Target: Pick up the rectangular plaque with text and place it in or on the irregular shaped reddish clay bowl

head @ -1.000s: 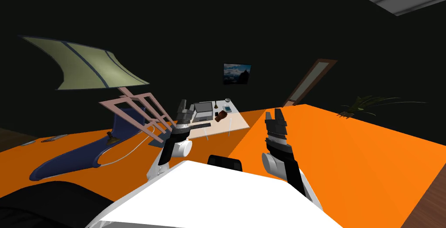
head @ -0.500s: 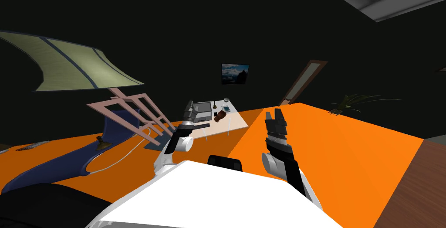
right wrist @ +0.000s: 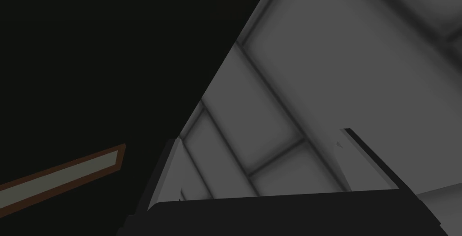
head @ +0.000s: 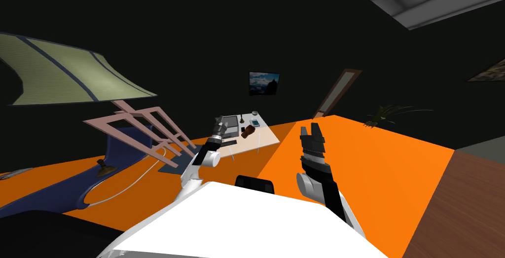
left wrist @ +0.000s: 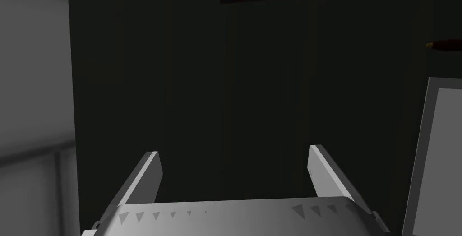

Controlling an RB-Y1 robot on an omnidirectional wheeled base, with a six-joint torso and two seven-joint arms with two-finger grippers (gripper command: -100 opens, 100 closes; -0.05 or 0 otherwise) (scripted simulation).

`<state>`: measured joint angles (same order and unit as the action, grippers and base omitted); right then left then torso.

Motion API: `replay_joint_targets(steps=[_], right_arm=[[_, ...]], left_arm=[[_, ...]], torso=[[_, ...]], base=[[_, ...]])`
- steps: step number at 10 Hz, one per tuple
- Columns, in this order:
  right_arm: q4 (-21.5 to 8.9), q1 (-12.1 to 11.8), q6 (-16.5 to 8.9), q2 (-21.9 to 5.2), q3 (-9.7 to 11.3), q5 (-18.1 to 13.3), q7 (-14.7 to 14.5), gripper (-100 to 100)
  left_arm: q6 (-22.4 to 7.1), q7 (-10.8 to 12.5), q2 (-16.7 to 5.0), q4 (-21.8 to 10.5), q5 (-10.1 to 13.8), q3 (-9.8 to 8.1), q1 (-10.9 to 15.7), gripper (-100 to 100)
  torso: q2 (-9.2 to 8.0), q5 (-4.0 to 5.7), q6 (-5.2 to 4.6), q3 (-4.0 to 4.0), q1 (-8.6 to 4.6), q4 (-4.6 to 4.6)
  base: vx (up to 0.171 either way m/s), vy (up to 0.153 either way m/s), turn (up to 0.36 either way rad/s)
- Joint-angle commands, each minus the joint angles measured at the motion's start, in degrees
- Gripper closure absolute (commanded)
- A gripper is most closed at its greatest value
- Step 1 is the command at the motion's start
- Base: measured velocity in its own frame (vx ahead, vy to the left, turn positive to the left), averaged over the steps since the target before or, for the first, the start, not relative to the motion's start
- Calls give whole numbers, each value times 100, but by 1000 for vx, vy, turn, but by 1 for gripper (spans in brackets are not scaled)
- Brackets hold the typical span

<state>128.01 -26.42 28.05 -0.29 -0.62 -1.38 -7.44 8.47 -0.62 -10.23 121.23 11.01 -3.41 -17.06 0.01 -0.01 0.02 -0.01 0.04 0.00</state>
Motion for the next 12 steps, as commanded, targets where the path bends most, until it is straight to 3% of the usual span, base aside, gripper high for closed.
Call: replay_joint_targets(steps=[1,2,3,5,6,7,12], right_arm=[[0,0,0,0,0,0,0,0],[0,1,0,0,0,0,0,0],[0,0,0,0,0,0,0,0],[0,0,0,0,0,0,0,0],[0,0,0,0,0,0,0,0],[0,0,0,0,0,0,0,0],[0,0,0,0,0,0,0,0]], left_arm=[[-286,134,-127,-248,100,-34,188,-100],[-378,134,-127,-248,100,-34,188,-100],[-524,254,-224,-485,187,-56,376,-100],[-720,254,-224,-485,187,-56,376,-100],[-953,375,-318,-729,275,-81,565,-100],[-1073,375,-318,-729,275,-81,565,-100],[-1938,741,-577,-1471,543,-166,1129,-100]], torso=[[0,0,0,0,0,0],[1,0,-3,-1,0,0],[0,0,0,0,0,0],[0,0,0,0,3,0],[0,0,0,0,0,0],[0,0,-2,0,0,0],[-1,0,1,1,1,0]], base=[[-1,5,-113],[-2,11,-52],[-3,15,-87],[-2,12,-26],[-3,9,-91],[-5,13,-76],[-7,17,-95]])
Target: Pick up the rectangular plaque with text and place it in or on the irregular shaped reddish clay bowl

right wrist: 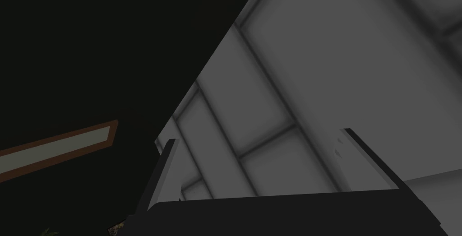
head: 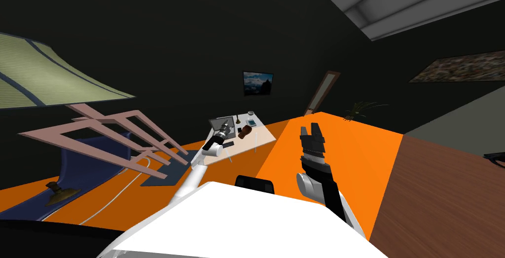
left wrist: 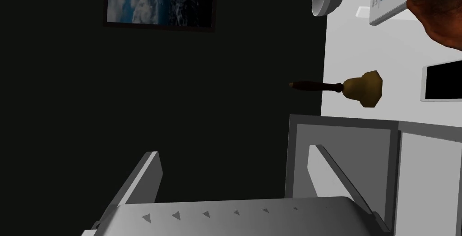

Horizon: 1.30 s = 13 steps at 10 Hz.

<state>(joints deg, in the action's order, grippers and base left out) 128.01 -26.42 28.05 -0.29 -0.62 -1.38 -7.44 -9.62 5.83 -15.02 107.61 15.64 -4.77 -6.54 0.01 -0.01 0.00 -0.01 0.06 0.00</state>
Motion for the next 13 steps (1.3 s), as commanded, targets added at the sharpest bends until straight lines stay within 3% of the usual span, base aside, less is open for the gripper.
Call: replay_joint_targets(steps=[1,2,3,5,8,10,13], right_arm=[[0,0,0,0,0,0,0,0],[0,-1,0,0,0,0,0,0],[0,-1,0,0,0,0,0,0],[0,-1,0,0,0,0,0,0],[0,-1,0,0,0,0,0,0],[0,-1,0,0,-1,0,0,0],[0,-1,0,0,0,0,0,0]], left_arm=[[-286,96,-98,-135,80,-30,77,-100],[-363,96,-98,-135,80,-30,77,-100],[-558,216,-179,-399,168,-63,260,-100],[-738,216,-179,-399,168,-63,260,-100],[-1260,452,-333,-915,339,-135,612,-100],[-1489,452,-333,-933,339,-135,612,-100],[-2025,676,-480,-1469,500,-215,939,-100]], torso=[[0,0,0,0,0,0],[0,0,4,0,1,0],[0,0,5,0,-1,0],[-2,0,3,1,0,0],[-1,0,4,1,0,0],[-1,0,4,1,1,0],[-1,0,4,1,0,0]], base=[[-5,18,-48],[-3,9,25],[-6,11,-108],[-6,13,-35],[-7,16,-101],[-5,16,-29],[-8,17,-101]])
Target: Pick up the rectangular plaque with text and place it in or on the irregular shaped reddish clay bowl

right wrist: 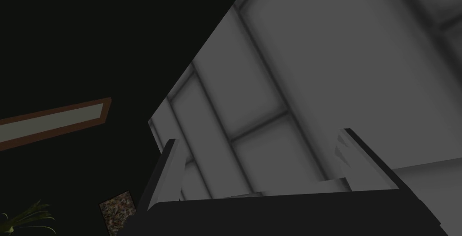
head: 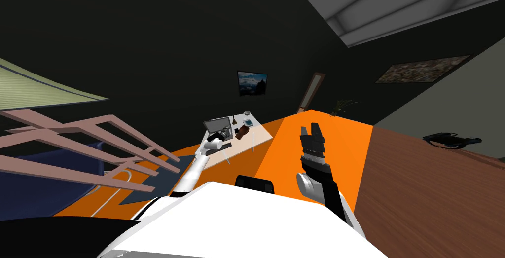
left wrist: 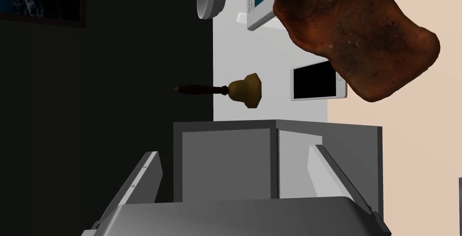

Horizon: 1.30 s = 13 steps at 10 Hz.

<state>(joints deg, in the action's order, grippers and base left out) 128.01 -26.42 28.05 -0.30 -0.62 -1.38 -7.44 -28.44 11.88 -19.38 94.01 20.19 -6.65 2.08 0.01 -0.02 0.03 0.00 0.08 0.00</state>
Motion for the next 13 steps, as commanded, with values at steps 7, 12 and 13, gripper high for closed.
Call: replay_joint_targets(steps=[7,12,13], right_arm=[[0,-1,0,0,0,0,0,0],[0,-1,0,0,0,0,0,0],[0,0,0,0,0,0,0,0]], left_arm=[[-1075,280,-183,-638,193,-114,373,-100],[-1941,560,-378,-1379,389,-253,754,-100],[-2101,560,-378,-1405,389,-253,754,-100]], torso=[[-2,0,3,1,1,0],[0,0,4,0,1,0],[-1,-1,2,0,4,0]], base=[[-7,18,-59],[-4,23,-92],[-6,30,-63]])
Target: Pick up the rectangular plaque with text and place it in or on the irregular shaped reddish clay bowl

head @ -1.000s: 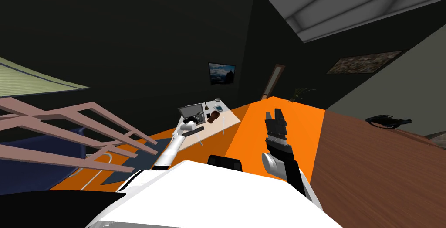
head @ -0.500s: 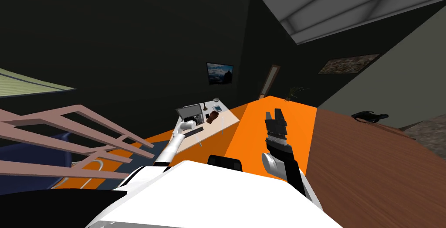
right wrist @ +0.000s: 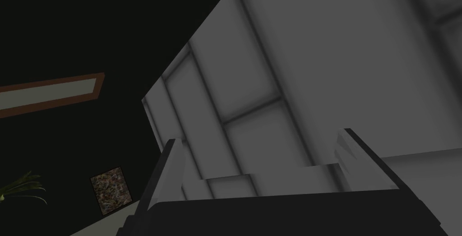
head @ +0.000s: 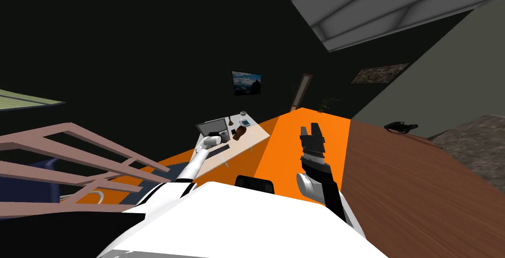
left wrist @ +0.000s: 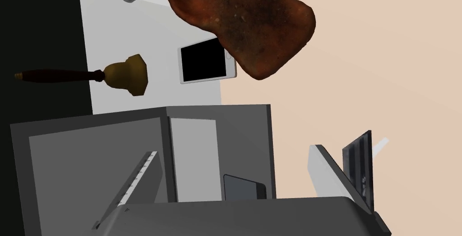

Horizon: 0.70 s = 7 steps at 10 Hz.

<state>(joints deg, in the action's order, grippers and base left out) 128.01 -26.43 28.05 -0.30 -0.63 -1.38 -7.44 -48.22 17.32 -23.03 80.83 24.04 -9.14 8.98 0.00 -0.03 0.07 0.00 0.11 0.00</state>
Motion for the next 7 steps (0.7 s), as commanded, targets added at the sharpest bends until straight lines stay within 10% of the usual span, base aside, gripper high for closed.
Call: replay_joint_targets(steps=[1,7], right_arm=[[0,0,0,0,0,0,0,0],[0,0,0,0,0,0,0,0]], left_arm=[[-286,100,-75,-286,60,-52,172,-100],[-1220,320,-255,-1010,207,-194,445,-100]], torso=[[0,0,0,0,0,0],[2,0,1,-1,0,0]], base=[[-6,27,-140],[-1,29,-76]])
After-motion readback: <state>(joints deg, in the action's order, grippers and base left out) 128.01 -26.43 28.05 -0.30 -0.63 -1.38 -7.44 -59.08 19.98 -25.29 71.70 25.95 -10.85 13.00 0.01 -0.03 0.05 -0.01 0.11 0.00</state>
